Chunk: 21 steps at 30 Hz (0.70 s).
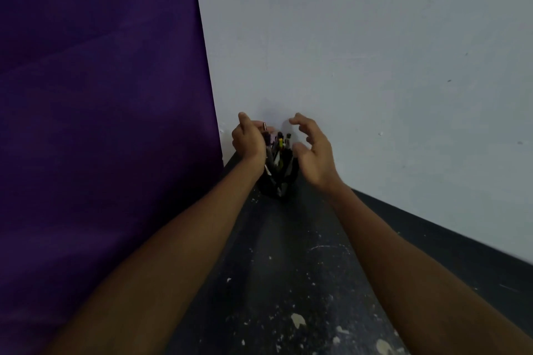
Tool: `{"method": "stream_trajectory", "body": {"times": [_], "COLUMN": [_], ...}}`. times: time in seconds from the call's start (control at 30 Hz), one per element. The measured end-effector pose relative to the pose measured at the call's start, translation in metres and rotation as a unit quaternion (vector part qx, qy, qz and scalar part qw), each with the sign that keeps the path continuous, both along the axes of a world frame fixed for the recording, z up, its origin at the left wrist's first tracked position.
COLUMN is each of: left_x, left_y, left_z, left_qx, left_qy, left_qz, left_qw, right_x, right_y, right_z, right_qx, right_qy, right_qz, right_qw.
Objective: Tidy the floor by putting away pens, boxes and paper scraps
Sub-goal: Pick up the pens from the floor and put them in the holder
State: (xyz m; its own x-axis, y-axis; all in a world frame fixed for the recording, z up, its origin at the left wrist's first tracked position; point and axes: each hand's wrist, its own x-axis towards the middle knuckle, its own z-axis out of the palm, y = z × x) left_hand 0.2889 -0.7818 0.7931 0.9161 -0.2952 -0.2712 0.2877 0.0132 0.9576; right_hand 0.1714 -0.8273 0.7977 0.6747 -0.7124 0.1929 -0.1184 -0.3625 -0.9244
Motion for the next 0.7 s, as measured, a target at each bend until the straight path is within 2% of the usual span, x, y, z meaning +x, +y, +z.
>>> {"method": "stream_trajectory", "body": {"times": [0.07,0.27,0.37,0.43,0.5,0.6,0.67,0.7], "left_x": [-0.001,-0.012,-0.014,-0.01,0.0,0.022,0.036,0.04], "left_y": [0.002,0.008,0.01,0.015,0.02,0.033,0.052,0.064], "left_z": [-0.005,0.001,-0.003,-0.007,-0.014,-0.03,-0.048,-0.059], "left_qx": [-0.011,0.04,0.013,-0.013,0.007,0.07,0.191,0.269], "left_qy": [0.026,0.009,0.021,0.036,0.028,0.024,-0.011,-0.033], "left_qz": [-0.001,-0.025,-0.068,-0.082,-0.082,-0.035,-0.025,-0.052], "left_qw": [1.0,0.999,0.997,0.996,0.996,0.997,0.981,0.961], "right_x": [-0.006,-0.007,-0.012,-0.016,-0.017,-0.015,-0.012,-0.01], "right_y": [0.001,0.008,0.004,0.001,-0.001,0.002,0.003,0.003], "right_z": [-0.001,0.011,0.011,0.009,0.006,0.001,-0.004,-0.006], "right_qx": [-0.007,-0.039,-0.071,-0.106,-0.164,-0.199,-0.18,-0.179], "right_qy": [0.035,0.114,0.144,0.163,0.193,0.189,0.157,0.146], "right_qz": [0.042,0.137,0.159,0.17,0.178,0.162,0.138,0.125], "right_qw": [0.998,0.983,0.974,0.966,0.951,0.948,0.961,0.965]}}
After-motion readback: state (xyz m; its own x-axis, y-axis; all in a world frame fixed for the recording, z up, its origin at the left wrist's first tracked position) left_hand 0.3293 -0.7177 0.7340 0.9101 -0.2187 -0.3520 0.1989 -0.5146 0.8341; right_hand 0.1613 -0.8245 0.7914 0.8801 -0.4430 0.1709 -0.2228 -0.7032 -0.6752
